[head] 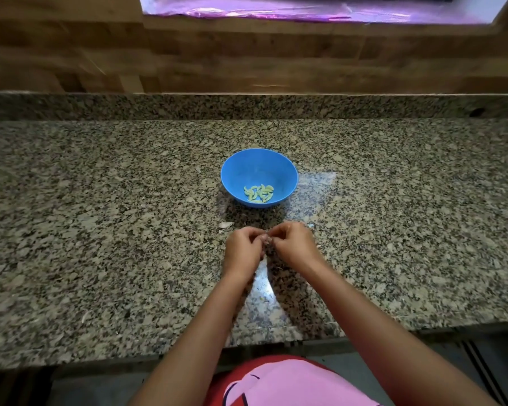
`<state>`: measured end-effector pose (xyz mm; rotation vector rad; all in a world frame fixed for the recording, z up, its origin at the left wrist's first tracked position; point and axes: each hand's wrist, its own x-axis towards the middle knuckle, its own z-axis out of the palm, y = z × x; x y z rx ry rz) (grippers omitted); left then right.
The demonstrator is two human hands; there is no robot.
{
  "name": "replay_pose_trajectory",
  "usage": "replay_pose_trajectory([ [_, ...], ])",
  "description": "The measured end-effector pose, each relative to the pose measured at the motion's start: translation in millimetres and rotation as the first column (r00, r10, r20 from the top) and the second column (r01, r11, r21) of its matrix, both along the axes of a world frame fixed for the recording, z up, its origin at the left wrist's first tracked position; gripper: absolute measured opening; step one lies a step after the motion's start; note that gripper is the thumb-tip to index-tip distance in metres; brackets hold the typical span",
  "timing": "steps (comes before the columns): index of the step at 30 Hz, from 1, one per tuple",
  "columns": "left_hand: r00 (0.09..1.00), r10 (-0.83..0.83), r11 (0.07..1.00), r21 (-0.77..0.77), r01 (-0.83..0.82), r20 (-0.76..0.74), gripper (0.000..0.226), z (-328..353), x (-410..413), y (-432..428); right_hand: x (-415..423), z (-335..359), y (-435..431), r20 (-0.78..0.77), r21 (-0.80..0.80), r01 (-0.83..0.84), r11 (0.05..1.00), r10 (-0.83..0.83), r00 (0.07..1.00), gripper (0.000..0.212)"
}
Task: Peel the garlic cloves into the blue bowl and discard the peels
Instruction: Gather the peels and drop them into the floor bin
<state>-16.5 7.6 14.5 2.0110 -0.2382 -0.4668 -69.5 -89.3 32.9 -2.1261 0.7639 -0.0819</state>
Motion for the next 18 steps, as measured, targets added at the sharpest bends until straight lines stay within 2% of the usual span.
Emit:
replay_pose_trajectory([
  [2,0.990,-0.077,0.992,0.106,0.064,0.120,0.018,4.7,1.5,4.1,-1.7,-1.0,-1.3,0.002,0.008,0.002,1.000,-0.002,1.000,0.014],
  [6,0.961,-0.080,0.978,0.208,0.025,0.263,0.020,6.6,11.1,16.5,-4.1,-0.7,-6.4,0.009,0.055,0.024,0.998,-0.024,1.000,0.013],
  [10,0.919,-0.162,0.940,0.340,0.033,0.359,0.025,-1.6,14.9,23.5,-2.7,0.3,-6.9,0.003,0.103,0.019,0.995,-0.020,1.000,0.018],
  [13,0.888,-0.186,0.945,0.325,0.044,0.421,0.024,-1.6,11.7,21.4,-0.1,-1.6,-7.2,0.012,0.158,0.038,0.987,-0.040,0.999,0.013],
  [15,0.915,-0.155,0.971,0.230,0.071,0.373,0.020,3.7,9.2,17.2,-0.8,-0.3,-7.8,0.047,0.257,0.044,0.966,-0.058,0.997,0.001],
  [18,0.981,-0.143,0.990,0.037,0.139,0.127,0.016,8.3,9.6,11.9,-3.7,3.8,-8.6,0.068,0.316,0.014,0.949,-0.037,0.997,0.006],
])
